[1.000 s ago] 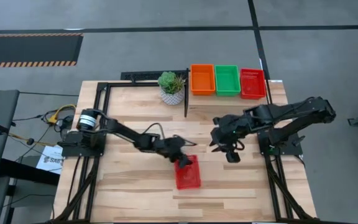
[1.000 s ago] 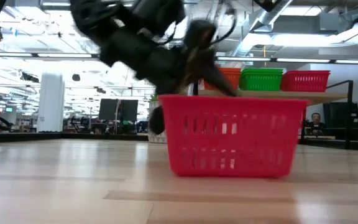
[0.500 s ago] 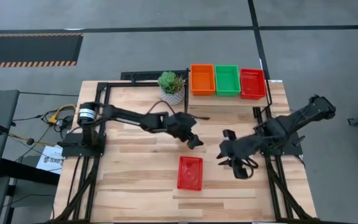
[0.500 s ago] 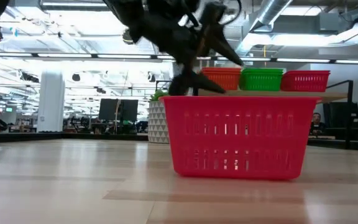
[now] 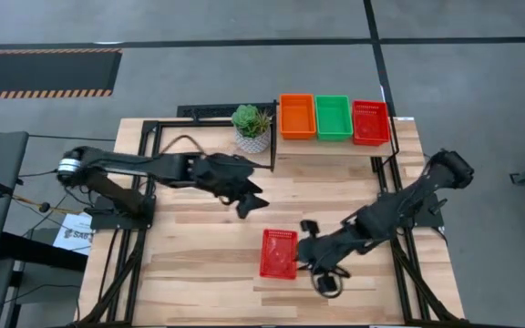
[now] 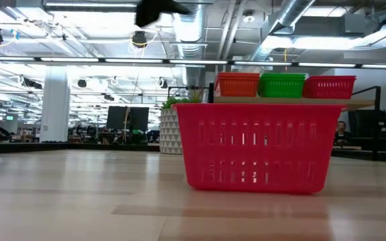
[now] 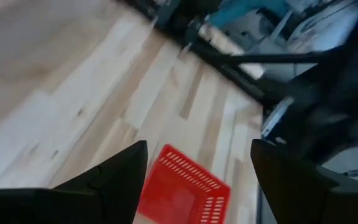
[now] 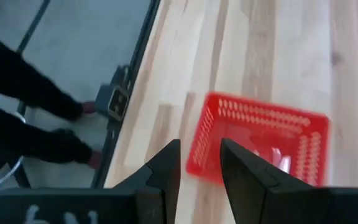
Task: Stack baskets on shelf by color
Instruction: Stack the red bin on the red bin on the shelf
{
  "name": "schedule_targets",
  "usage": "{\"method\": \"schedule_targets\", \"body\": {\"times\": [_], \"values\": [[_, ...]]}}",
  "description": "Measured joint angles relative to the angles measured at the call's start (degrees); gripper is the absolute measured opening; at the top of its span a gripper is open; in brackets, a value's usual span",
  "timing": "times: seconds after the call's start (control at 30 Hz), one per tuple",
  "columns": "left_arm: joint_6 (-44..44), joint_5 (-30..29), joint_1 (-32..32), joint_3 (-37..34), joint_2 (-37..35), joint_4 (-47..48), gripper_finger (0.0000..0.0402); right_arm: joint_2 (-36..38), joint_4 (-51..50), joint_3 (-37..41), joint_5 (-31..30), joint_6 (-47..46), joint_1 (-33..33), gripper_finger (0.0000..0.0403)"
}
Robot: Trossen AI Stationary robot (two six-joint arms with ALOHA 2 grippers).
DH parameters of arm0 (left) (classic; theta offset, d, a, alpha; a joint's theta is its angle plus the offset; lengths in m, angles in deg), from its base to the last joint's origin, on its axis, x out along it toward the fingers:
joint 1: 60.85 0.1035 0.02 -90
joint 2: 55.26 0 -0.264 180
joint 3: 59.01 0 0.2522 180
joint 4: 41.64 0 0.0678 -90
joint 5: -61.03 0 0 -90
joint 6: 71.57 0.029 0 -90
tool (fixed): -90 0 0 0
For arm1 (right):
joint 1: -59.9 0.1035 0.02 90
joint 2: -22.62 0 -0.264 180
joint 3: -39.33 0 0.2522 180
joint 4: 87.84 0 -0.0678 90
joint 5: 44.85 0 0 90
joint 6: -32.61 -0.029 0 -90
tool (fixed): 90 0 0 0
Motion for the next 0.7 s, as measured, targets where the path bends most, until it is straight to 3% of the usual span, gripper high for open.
{"method": "schedule_targets", "body": {"times": [0.27, 0.7], "values": [[0.28, -7.90, -5.67, 0.02, -12.11, 11.12, 0.0274, -12.46, 8.36, -1.82, 0.01, -3.42, -0.20, 0.0134], [-6.66, -19.80, -16.32, 0.00, -19.52, 26.99, 0.0274, -27.15, 1.89, -12.17, 0.62, -6.17, 1.00, 0.0134]]}}
